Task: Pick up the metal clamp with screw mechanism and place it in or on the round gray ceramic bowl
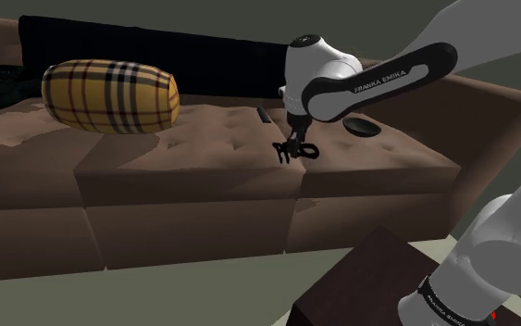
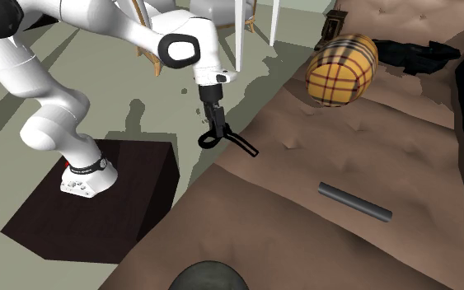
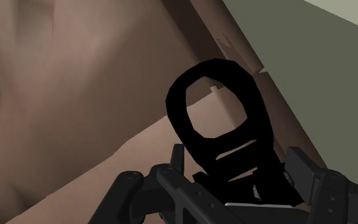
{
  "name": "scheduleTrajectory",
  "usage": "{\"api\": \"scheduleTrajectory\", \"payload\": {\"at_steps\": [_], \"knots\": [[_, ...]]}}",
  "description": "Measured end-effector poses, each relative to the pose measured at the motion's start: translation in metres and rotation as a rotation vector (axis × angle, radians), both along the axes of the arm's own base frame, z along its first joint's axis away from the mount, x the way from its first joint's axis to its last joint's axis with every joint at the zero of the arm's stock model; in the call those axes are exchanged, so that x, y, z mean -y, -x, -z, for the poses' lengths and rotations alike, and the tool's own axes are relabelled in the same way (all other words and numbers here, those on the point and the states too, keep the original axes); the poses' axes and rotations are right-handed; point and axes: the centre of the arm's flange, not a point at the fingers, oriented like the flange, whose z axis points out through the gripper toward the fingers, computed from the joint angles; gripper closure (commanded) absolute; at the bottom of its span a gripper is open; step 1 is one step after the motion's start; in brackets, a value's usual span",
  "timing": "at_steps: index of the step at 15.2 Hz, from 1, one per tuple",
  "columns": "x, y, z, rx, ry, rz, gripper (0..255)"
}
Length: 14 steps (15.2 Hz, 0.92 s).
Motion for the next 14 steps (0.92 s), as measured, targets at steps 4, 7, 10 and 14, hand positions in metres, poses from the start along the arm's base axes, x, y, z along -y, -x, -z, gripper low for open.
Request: {"api": "scheduleTrajectory", "payload": {"at_steps": [4,7,10,14], "knots": [[0.001,0.001,-0.022,0.0,0.0,0.0,255],[0.001,0.001,-0.037,0.0,0.0,0.0,255],[0.001,0.0,-0.054,0.0,0.0,0.0,255],[0.001,0.0,-0.076,0.0,0.0,0.0,255]]}}
